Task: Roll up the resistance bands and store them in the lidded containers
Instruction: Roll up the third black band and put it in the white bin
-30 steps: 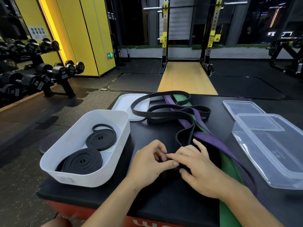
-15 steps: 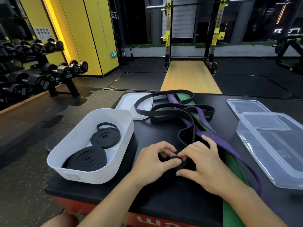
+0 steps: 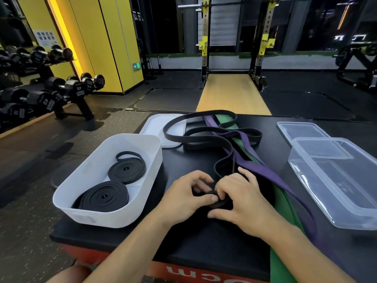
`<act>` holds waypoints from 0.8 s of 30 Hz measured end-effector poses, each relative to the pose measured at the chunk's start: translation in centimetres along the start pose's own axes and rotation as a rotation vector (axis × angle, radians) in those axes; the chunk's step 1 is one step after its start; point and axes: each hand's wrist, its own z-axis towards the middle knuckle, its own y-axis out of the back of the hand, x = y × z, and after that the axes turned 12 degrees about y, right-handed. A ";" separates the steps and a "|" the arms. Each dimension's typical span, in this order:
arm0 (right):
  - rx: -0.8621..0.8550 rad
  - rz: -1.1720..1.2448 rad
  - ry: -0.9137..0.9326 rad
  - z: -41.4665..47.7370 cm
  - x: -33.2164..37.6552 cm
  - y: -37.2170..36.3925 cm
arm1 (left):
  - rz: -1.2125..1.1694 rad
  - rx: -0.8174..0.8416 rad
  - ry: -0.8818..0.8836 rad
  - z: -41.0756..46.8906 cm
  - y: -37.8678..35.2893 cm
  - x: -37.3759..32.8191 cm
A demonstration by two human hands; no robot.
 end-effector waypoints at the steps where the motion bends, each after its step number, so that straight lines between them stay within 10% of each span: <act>1: 0.015 0.113 -0.032 -0.2 -0.3 0.3 | -0.008 0.000 0.010 0.0 0.1 0.0; 24: 0.006 -0.200 0.042 0.9 1.3 -0.5 | 0.068 -0.052 -0.064 -1.4 0.0 -0.6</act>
